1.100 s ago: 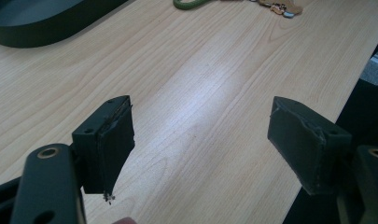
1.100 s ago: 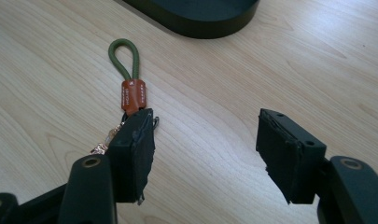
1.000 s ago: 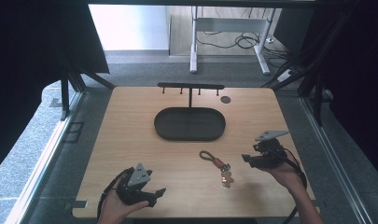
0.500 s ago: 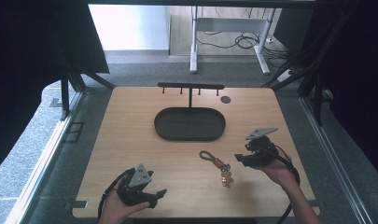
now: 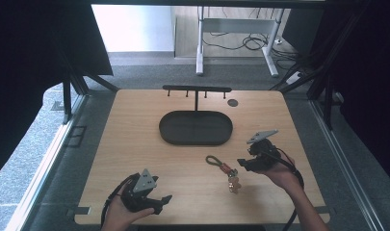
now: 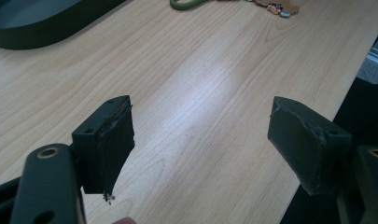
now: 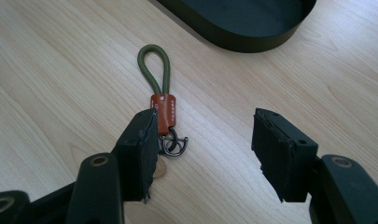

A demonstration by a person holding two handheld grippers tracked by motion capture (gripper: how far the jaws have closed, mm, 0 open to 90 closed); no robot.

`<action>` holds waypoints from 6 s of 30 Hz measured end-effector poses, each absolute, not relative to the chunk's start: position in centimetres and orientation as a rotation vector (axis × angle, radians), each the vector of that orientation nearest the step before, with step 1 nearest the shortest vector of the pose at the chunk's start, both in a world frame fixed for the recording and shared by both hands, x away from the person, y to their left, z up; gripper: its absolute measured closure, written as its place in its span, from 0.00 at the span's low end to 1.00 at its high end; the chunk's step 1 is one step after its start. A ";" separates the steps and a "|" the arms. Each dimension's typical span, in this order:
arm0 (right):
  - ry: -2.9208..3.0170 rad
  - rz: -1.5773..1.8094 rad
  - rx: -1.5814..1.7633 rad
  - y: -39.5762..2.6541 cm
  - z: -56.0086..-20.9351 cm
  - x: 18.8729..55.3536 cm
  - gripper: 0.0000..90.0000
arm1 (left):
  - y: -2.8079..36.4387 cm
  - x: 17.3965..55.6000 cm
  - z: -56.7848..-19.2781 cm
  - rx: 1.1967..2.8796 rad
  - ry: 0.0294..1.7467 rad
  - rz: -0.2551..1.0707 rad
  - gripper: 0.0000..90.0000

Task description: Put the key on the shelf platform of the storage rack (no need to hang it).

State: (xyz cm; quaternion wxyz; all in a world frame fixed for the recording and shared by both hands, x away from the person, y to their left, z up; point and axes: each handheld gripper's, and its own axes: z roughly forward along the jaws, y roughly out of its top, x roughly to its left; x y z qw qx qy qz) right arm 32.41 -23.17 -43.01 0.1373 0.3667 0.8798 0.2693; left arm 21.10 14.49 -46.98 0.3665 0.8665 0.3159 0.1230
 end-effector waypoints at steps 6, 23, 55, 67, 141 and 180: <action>2.562 0.767 1.051 -22.7 -43.1 32.7 0.47 | 14.5 21.1 -46.9 2.225 0.809 0.316 0.26; 2.644 0.699 1.007 -19.9 -44.5 33.8 0.50 | 14.6 21.1 -46.9 2.221 0.811 0.313 0.26; 2.785 0.540 1.028 -17.7 -49.4 35.1 0.61 | 14.3 21.2 -47.2 2.238 0.808 0.304 0.26; 2.790 0.493 1.027 -17.4 -50.3 35.6 0.63 | 14.3 21.2 -47.2 2.238 0.808 0.302 0.26; 2.690 0.631 0.952 -19.3 -43.9 33.5 0.74 | 14.3 21.2 -47.1 2.236 0.803 0.306 0.26; 2.662 0.633 0.926 -18.7 -42.5 34.9 0.74 | 14.2 21.2 -47.1 2.233 0.798 0.307 0.26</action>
